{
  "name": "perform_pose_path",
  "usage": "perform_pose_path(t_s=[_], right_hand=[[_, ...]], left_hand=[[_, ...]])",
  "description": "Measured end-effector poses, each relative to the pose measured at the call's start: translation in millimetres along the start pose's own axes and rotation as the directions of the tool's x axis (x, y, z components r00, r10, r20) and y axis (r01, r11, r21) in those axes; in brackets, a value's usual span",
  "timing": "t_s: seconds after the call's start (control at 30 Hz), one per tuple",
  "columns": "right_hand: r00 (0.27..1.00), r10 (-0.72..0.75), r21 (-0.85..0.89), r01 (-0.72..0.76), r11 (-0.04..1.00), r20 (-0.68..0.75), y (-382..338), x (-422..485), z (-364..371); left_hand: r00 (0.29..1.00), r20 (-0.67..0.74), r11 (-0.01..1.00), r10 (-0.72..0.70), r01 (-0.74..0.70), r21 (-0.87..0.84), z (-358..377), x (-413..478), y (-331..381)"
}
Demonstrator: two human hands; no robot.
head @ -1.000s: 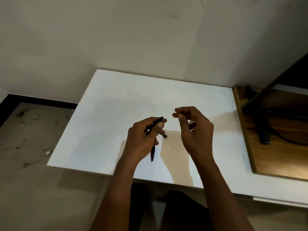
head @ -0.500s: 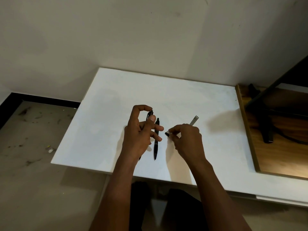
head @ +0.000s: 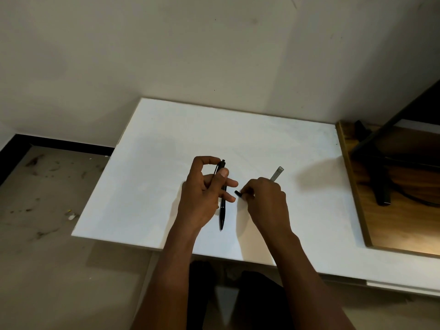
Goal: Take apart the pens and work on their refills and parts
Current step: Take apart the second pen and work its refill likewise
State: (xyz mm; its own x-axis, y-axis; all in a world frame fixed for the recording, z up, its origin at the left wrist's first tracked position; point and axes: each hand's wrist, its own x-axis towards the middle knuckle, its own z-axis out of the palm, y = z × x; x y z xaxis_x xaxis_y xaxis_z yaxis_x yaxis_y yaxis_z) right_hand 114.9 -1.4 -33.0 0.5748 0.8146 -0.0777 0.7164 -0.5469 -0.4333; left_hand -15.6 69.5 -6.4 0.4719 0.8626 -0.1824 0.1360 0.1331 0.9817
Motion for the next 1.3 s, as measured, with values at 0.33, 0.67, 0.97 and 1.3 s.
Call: perform_pose_path(t_s=[0.33,0.67,0.97,1.3], right_hand=[[0.975,0.205,0.802,-0.057,0.595,-0.082,-10,-1,-15],[0.995,0.082,0.950,-0.080,0.301,0.058,-8,-2,-20],[0.995,0.073,0.951,-0.090,0.296,0.072,-2,0,-18],[0.999,0.018,0.867,-0.044,0.496,0.040,6,4,-18]], left_hand=[[0.996,-0.043,0.973,0.081,-0.070,0.219,1,4,-11],[0.996,-0.015,0.978,0.085,-0.081,0.193,4,4,-9],[0.996,0.011,0.976,0.087,-0.087,0.197,5,4,-8],[0.992,0.007,0.936,0.126,-0.121,0.331,6,4,-12]])
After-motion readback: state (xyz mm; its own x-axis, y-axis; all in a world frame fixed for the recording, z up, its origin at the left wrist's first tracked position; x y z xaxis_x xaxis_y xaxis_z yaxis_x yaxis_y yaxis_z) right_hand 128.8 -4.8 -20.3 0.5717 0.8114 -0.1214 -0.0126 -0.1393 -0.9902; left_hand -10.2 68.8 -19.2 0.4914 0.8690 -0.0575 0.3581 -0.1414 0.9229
